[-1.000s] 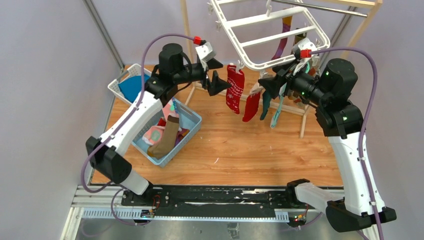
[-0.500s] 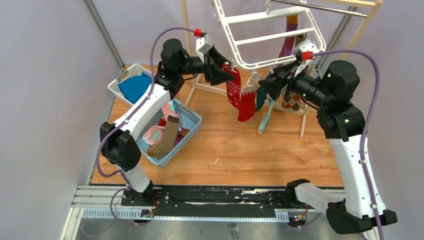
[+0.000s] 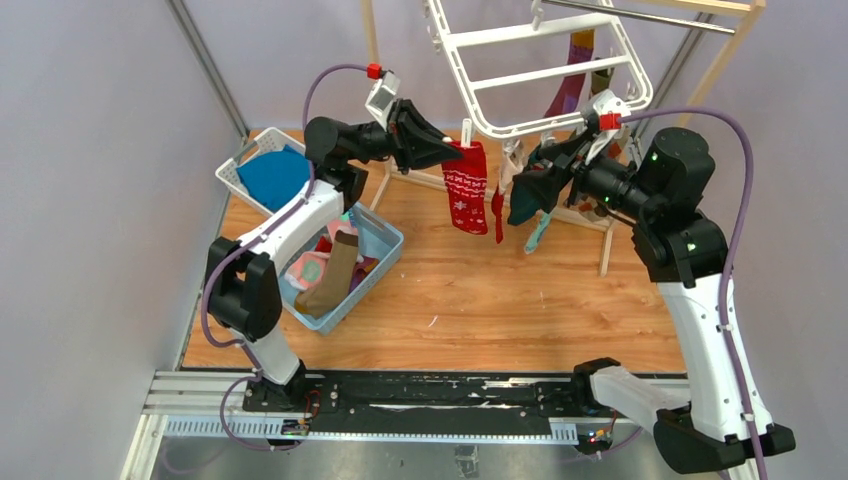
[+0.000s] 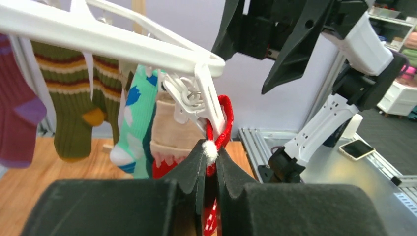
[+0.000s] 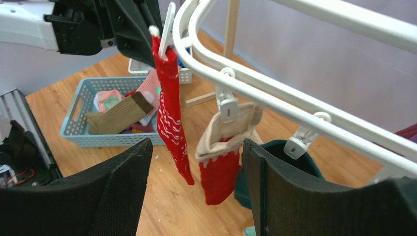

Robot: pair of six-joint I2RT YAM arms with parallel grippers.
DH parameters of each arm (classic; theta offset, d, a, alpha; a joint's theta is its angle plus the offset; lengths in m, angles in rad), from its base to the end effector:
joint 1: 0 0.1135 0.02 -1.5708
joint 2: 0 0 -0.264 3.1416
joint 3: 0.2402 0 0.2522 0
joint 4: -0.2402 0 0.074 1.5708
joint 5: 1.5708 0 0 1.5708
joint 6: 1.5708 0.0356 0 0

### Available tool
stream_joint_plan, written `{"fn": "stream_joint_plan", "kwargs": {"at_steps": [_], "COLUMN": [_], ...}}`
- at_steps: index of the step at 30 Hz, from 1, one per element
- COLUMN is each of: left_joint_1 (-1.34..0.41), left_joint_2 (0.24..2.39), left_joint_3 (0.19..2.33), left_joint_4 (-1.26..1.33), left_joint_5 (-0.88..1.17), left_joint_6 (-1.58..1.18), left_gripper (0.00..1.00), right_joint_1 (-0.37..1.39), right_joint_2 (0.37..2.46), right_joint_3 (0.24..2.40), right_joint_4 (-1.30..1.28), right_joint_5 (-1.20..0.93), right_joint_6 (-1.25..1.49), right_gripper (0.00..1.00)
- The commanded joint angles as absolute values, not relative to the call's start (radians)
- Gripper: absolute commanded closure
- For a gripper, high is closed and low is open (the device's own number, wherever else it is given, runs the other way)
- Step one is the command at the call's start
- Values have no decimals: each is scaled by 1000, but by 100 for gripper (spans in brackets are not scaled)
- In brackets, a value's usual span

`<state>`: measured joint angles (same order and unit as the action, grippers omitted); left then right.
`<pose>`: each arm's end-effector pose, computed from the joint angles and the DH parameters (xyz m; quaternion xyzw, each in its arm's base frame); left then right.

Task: Remove the socks clipped to the hanger
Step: Remove the sock from the hanger.

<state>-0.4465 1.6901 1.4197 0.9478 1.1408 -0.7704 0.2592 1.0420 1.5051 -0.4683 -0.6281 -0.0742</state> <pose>0.3222 -0.1901 0.4237 0.4220 0.4374 -0.6253 0.4895 0.1705 0.0669 0.5040 -0.3267 0.6288 0.2800 0.6477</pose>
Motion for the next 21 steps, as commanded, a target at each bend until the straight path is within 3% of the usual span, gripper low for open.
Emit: {"fn": "stream_joint_plan", "kwargs": {"at_steps": [1, 8, 21], "left_joint_1": [-445, -444, -451], "left_joint_2": [1721, 1617, 1522], "left_joint_3": [1465, 1466, 1421], "left_joint_4": [1179, 642, 443], "left_joint_5": [1165, 1064, 943], "left_joint_6": [-1039, -648, -528], "left_gripper": [93, 99, 100], "right_joint_1": [274, 275, 290], "right_joint_2": [1011, 1006, 1038], "right_joint_3": [1469, 1456, 1404], "right_joint_4": [-450, -464, -313], "right_joint_5": [-718, -737, -911], "right_joint_6": [-49, -49, 178], "right_gripper": [32, 32, 32]}}
